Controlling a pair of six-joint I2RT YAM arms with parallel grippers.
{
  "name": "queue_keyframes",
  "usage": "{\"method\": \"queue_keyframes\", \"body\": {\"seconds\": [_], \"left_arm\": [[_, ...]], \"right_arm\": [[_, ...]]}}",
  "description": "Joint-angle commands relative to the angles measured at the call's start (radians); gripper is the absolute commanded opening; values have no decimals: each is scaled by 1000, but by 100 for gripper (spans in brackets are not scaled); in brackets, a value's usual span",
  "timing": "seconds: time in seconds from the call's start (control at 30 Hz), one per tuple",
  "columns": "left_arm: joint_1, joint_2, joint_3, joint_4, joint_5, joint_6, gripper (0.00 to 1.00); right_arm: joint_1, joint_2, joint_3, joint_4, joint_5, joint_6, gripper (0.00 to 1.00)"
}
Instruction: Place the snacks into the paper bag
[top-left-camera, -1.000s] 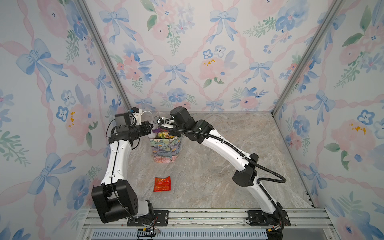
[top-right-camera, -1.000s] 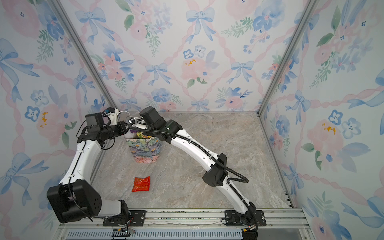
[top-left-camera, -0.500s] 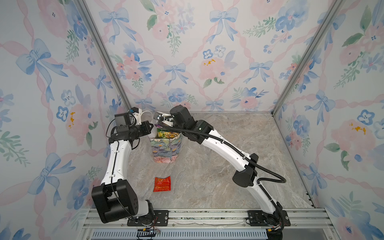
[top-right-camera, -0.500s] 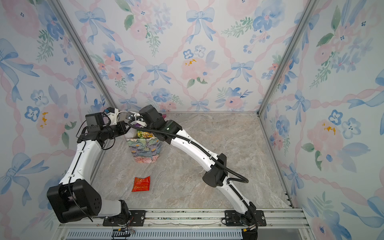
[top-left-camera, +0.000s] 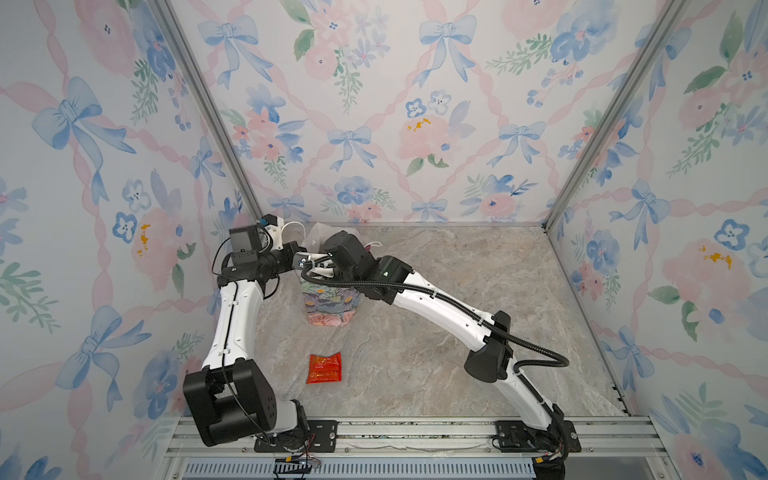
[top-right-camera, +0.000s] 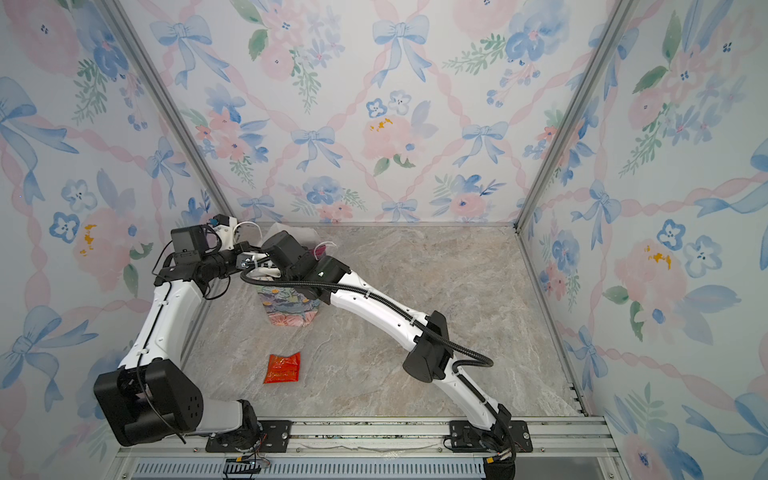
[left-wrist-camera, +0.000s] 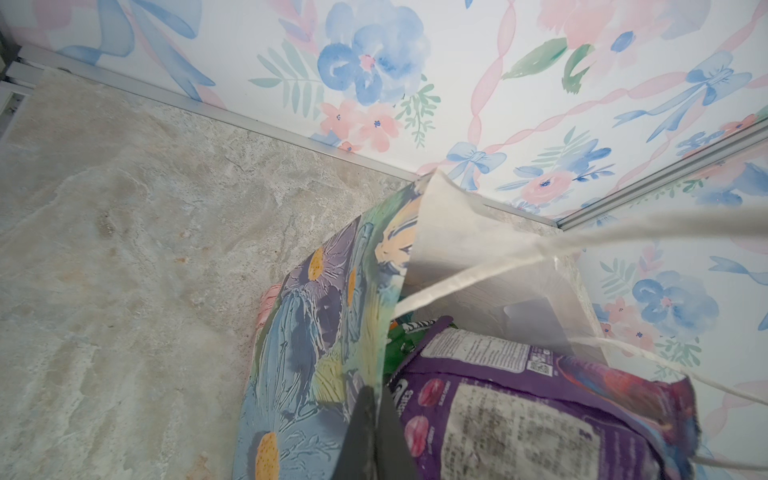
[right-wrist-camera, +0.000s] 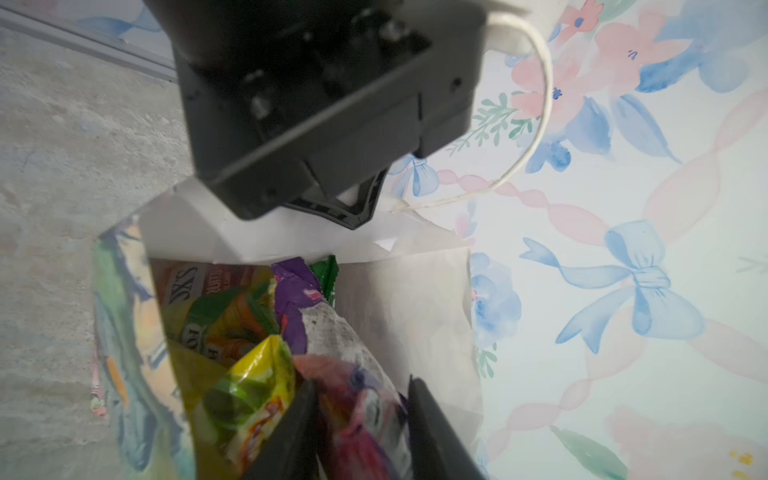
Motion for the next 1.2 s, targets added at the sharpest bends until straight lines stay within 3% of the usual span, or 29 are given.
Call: {"method": "queue_keyframes", "body": {"seconds": [0.0, 0.17, 0.27, 0.43, 0.57, 0.7, 0.83, 1.17], "left_arm": [[5, 17, -5, -15, 19, -7, 0], [5, 16, -6, -15, 17, -8, 0], [5, 12, -7, -16, 16, -5, 0], [5, 12, -6, -16, 15, -5, 0], [6, 12, -7, -16, 15, -5, 0], [5, 14, -7, -17, 14, -6, 0], [5, 17, -7, -16, 11, -5, 0], [6, 15, -7, -16, 7, -5, 0]], "right_arm": [[-4, -40, 61, -30, -58, 104, 49], [-35, -85, 185, -61, -86, 302, 77], [-64, -167, 159, -49, -68, 437, 83], [-194, -312, 20, -135, -159, 739, 79], [-343, -426, -220, -156, -339, 928, 65], [-387, -522, -475, -93, -373, 968, 60], [-417, -539, -595, -51, -445, 1016, 59], [-403, -401, -552, 23, -596, 1082, 58]]}}
